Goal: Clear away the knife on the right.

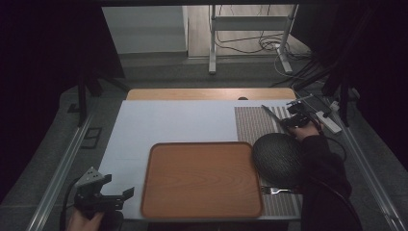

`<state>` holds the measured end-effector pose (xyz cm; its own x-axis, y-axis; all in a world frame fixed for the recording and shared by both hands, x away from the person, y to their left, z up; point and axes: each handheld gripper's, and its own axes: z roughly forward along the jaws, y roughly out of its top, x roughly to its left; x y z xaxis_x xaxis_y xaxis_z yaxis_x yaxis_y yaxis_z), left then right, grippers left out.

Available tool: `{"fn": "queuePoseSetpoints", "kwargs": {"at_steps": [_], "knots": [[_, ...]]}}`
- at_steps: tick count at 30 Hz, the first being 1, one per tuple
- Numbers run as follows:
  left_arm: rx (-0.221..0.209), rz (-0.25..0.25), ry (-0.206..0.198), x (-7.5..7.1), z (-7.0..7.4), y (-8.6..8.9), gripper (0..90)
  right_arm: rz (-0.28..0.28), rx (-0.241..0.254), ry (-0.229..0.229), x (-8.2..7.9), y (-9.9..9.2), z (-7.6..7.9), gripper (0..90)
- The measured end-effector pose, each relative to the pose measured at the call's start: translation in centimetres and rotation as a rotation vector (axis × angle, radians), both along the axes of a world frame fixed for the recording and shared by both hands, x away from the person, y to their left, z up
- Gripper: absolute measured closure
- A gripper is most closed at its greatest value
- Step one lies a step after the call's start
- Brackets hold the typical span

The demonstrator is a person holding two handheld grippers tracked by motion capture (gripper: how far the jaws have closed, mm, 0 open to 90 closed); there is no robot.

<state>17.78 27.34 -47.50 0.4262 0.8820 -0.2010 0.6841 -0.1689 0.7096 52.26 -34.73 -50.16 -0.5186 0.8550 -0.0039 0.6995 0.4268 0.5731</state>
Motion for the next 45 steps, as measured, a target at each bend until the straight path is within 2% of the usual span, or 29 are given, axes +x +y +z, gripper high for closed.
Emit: {"fn": "queuePoseSetpoints", "kwargs": {"at_steps": [6,10,18,37,45], "knots": [[0.001,0.000,0.000,0.0,0.0,0.0,2.0,-0.019,0.044,-0.025,-0.3,-0.7,1.1,77.1],[0.000,0.000,-0.001,0.0,0.0,0.0,2.0,-0.022,0.069,-0.024,-0.6,-0.6,1.5,77.1],[0.001,-0.002,-0.003,0.0,0.0,-0.1,2.0,0.003,0.073,-0.005,-1.6,1.0,1.6,77.0],[0.001,-0.005,-0.003,0.0,0.0,-0.1,2.0,0.052,0.095,-0.002,-4.7,4.0,2.2,77.0],[0.003,-0.006,-0.005,0.0,0.0,-0.1,2.0,0.081,0.140,-0.004,-6.8,5.3,2.5,77.0]]}}
